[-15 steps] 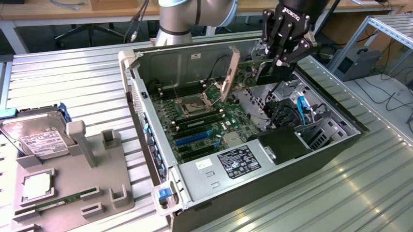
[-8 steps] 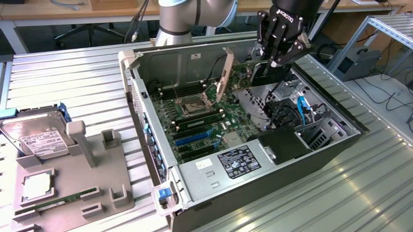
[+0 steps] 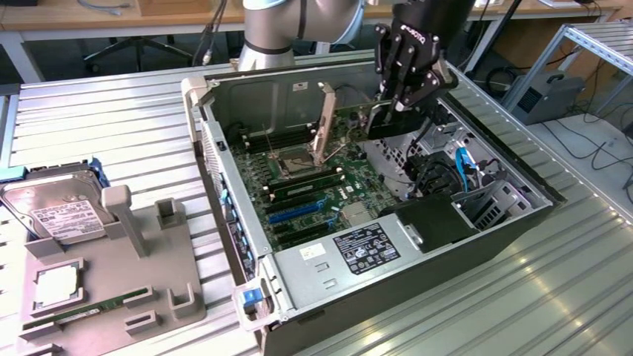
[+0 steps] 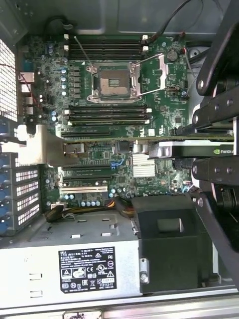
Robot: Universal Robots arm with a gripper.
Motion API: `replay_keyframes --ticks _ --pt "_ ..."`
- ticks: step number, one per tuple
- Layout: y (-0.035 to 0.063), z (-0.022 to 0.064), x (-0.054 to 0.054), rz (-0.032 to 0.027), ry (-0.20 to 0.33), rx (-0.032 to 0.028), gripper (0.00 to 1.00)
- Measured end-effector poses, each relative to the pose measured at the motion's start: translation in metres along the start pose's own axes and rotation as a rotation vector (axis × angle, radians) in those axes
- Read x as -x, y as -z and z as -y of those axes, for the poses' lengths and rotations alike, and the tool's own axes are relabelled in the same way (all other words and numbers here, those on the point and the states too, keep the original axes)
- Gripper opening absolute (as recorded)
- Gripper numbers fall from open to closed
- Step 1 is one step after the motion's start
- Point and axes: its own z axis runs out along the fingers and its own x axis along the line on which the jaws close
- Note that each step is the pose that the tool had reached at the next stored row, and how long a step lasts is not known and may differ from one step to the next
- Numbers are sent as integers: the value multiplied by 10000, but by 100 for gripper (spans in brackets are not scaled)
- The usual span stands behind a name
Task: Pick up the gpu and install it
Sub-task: 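Insert the gpu into the slot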
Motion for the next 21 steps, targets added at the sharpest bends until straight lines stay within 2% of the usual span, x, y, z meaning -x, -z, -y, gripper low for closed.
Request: replay_keyframes --ticks 4,8,12,16,18,21 --pt "-154 -49 19 -1 1 -2 27" --pt "-221 -90 48 1 0 -5 27" --pt "-254 -154 90 1 0 -6 27" --pt "-256 -164 94 1 -3 -6 27" --pt "-263 -215 103 2 -1 -6 27" --pt "-262 -220 104 -1 0 -5 27"
